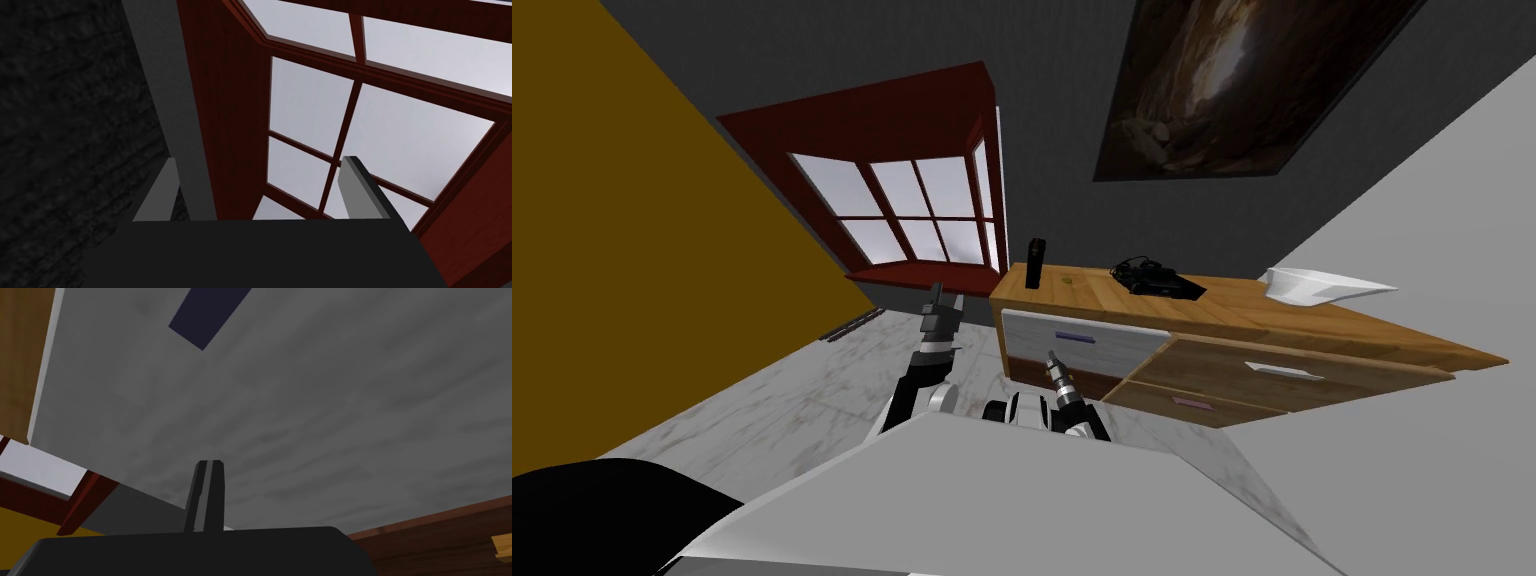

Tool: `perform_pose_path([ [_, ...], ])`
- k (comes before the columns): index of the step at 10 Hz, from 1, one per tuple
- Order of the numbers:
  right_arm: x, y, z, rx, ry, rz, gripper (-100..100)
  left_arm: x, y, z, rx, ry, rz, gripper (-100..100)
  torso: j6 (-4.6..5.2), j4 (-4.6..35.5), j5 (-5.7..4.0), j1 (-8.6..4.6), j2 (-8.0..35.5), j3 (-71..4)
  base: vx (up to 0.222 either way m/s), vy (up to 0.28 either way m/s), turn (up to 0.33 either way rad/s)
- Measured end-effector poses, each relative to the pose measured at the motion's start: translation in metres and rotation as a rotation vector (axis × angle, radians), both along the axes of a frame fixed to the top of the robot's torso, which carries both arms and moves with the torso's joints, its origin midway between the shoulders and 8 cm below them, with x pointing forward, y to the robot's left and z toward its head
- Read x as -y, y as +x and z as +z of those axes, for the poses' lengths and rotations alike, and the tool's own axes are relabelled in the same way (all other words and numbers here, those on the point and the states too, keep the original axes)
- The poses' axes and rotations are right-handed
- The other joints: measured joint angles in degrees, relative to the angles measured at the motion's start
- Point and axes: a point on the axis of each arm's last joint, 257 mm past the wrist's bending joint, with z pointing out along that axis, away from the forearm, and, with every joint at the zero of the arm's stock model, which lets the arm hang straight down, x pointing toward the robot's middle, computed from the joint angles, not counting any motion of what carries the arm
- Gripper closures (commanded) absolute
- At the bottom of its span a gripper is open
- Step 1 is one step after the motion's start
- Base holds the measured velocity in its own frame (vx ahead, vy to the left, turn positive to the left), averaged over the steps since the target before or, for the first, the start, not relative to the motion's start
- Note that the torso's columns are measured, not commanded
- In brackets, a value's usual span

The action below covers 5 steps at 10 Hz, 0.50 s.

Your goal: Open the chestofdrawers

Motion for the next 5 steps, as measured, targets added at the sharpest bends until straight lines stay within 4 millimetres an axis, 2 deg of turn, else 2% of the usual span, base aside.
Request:
perform_pose_path([
  [2,-0.0033,-0.0018,0.0009,-0.001,0.0,0.007,100,0.0,0.0,0.0,0.0,0.0,0.0,0,0.0,-0.06,0.0,-0.03,-0.22,-0.13,-0.183,0.002,-0.043],
  [3,-0.0047,-0.0023,0.0022,-0.001,0.0,0.011,100,0.0,0.0,0.0,0.0,0.0,0.0,0,0.0,-0.11,-0.01,-0.04,-0.39,-0.24,-0.082,0.001,-0.01],
  [4,-0.005,-0.0026,0.002,-0.002,-0.001,0.012,-100,0.0,0.0,-0.0001,0.0,0.0,0.0,0,-0.01,-0.18,-0.01,-0.02,-0.7,-0.42,0.031,0.011,-0.045],
  [5,-0.0029,-0.0026,0.0037,-0.003,0.023,0.002,-100,-0.0001,-0.0001,-0.0001,0.0,0.0,0.0,0,0.01,-0.25,0.0,0.02,-0.92,-0.56,0.076,0.025,-0.08],
])
